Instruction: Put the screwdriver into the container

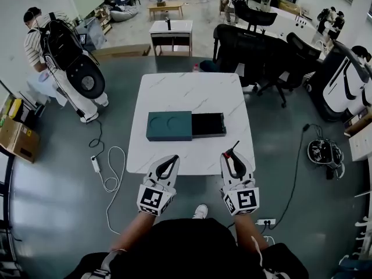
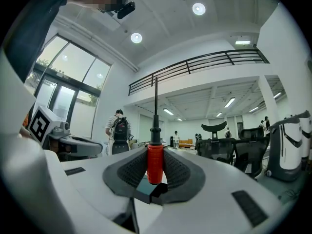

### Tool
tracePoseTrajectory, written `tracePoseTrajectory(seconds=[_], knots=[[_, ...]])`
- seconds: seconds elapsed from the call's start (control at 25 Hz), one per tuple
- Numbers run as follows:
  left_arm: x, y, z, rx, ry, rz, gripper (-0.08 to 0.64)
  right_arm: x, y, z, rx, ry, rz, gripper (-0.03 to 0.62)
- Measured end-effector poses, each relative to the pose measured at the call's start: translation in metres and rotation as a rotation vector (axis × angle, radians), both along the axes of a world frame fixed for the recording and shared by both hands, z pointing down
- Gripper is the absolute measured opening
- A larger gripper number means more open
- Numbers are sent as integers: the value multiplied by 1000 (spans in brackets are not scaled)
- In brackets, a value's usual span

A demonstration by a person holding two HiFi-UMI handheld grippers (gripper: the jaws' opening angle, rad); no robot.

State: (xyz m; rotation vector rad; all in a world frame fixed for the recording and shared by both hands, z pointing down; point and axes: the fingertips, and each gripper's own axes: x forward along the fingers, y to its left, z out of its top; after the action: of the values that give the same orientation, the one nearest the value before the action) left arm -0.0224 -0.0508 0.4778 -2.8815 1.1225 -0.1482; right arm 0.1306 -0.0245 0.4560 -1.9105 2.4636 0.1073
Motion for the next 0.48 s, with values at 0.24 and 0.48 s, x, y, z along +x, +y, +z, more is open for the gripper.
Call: tracePoseTrajectory(seconds=[0.24, 0.48], knots=[[17, -15, 0, -8, -4, -41, 3, 20, -21, 3, -14, 15, -40, 107], [20, -35, 11, -45, -5, -71, 3, 25, -44, 12, -32, 40, -69, 107]])
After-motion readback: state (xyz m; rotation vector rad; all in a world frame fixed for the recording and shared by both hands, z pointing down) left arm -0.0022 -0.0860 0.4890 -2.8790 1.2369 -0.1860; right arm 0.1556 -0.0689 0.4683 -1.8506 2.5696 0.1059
